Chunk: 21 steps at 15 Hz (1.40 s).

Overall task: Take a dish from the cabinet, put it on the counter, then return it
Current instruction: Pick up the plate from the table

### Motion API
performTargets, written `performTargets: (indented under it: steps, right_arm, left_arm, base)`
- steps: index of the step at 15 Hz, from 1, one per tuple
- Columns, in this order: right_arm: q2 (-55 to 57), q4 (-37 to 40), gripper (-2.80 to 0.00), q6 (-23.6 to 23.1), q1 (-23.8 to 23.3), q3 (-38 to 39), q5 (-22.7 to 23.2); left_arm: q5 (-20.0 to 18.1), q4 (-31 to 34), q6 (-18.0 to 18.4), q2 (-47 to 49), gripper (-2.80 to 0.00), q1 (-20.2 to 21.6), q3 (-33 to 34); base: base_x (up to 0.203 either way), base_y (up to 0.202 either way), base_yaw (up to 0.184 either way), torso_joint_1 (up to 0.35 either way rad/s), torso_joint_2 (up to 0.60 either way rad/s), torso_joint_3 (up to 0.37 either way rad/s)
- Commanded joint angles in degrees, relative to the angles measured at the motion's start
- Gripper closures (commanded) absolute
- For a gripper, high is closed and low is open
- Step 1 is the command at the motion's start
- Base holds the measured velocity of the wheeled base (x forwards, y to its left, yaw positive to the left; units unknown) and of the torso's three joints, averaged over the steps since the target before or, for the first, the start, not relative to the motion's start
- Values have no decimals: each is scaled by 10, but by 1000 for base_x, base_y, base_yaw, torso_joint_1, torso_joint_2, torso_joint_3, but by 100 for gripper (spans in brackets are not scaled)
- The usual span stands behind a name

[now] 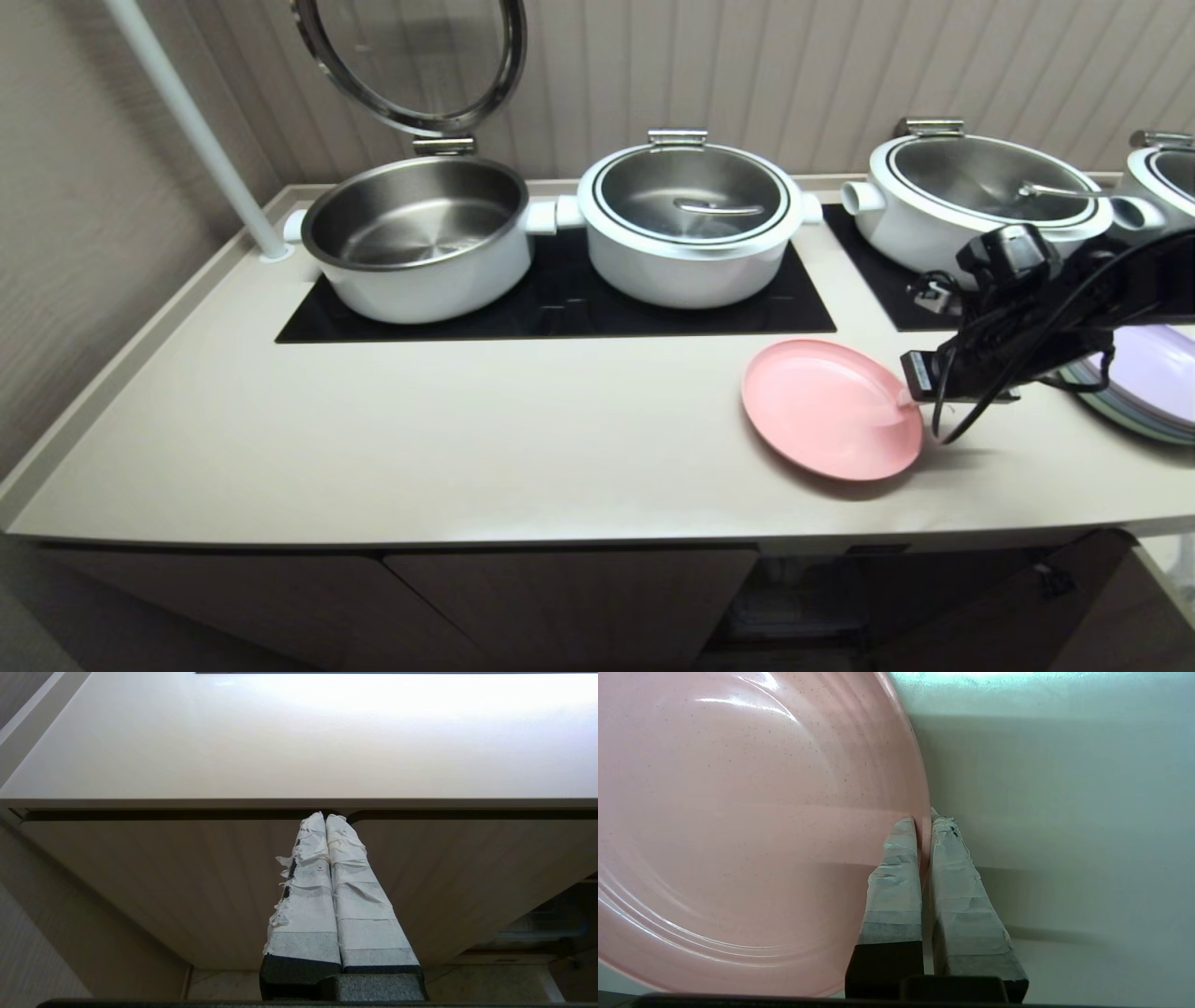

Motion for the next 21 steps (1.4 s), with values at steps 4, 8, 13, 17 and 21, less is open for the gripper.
performTargets:
  steps: [4, 8, 13, 17, 21]
  right_arm:
    - [-20, 1, 0, 3, 0, 22, 0]
    - [-43, -9, 0, 27, 0, 48, 0]
    - [-88, -50, 0, 50, -2, 120, 1]
    - [-123, -73, 0, 102, -2, 163, 2]
    - [-163, -74, 0, 133, -2, 202, 3]
  left_arm:
    - [0, 0, 0, 0, 0, 0, 0]
    - [0, 0, 0, 0, 0, 0, 0]
    - [0, 0, 1, 0, 0, 0, 0]
    - [0, 0, 0, 0, 0, 0, 0]
    - [0, 0, 0, 0, 0, 0, 0]
  base:
    - [0, 0, 0, 0, 0, 0]
    - [0, 0, 0, 0, 0, 0]
    - [0, 0, 0, 0, 0, 0]
    - [0, 0, 0, 0, 0, 0]
    - [0, 0, 0, 0, 0, 0]
